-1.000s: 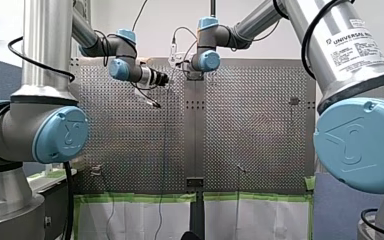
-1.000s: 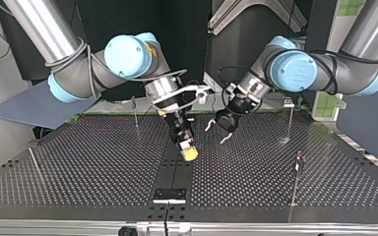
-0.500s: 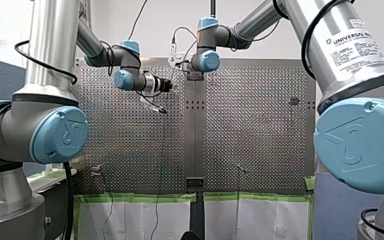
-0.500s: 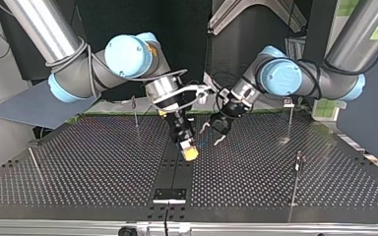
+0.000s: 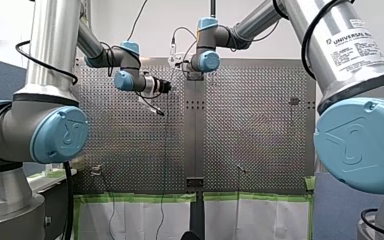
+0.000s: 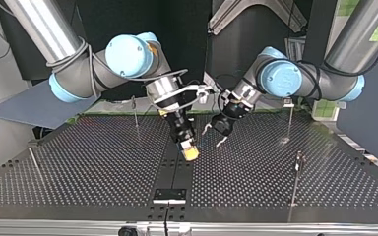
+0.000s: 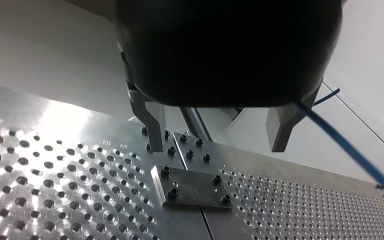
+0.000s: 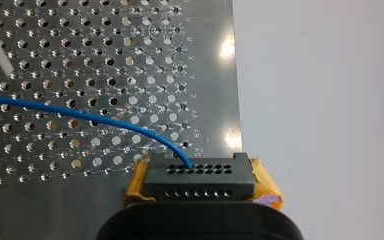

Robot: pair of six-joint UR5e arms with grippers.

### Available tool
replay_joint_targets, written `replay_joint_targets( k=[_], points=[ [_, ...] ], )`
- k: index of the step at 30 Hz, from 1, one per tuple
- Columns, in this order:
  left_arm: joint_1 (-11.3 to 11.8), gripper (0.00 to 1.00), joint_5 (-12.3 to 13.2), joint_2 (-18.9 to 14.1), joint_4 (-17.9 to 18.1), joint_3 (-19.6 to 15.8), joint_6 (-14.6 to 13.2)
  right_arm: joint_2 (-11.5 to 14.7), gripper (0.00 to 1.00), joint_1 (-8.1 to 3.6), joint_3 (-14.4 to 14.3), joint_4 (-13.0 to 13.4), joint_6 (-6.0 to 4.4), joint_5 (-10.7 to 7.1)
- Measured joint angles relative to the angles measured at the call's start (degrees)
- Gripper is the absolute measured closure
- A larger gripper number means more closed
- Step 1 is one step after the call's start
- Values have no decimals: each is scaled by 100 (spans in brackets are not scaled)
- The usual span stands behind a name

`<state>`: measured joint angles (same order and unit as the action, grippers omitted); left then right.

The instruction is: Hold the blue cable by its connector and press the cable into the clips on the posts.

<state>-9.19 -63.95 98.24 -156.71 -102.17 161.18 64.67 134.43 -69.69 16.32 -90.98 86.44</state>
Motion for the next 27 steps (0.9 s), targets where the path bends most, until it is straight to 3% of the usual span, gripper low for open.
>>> replay_joint_targets(
  k=[2, 3, 5, 6, 7, 8, 9, 11, 18, 27],
  points=[
    [1, 24, 8, -7, 31, 4, -113, -1, 100, 1, 1, -2, 0, -2],
    [1, 24, 22, -7, 58, 4, -161, -1, 100, 2, 1, -3, 0, -2],
    [-4, 46, 81, -9, 136, 5, -239, -1, 100, 5, 1, -4, 0, -3],
    [-10, 46, 113, -10, 175, 5, -262, -1, 100, 6, 1, -4, 0, -3],
    [-17, 55, 148, -10, 215, 5, -278, -1, 100, 7, 1, -4, 0, -3],
    [-25, 73, 188, -11, 258, 6, -294, -1, 100, 7, 1, -5, 0, -3],
    [-32, 73, 210, -11, 278, 6, -300, -2, 100, 8, 1, -5, 0, -3],
    [-43, 100, 234, -12, 283, 7, -304, -2, 100, 8, 0, -4, 0, -4],
    [-45, 100, 88, -31, 217, 5, -412, -2, 100, 9, 0, -5, 0, -3],
    [21, 100, -368, -187, -177, 4, -861, -2, 100, 9, 0, -7, 0, -9]
  ],
)
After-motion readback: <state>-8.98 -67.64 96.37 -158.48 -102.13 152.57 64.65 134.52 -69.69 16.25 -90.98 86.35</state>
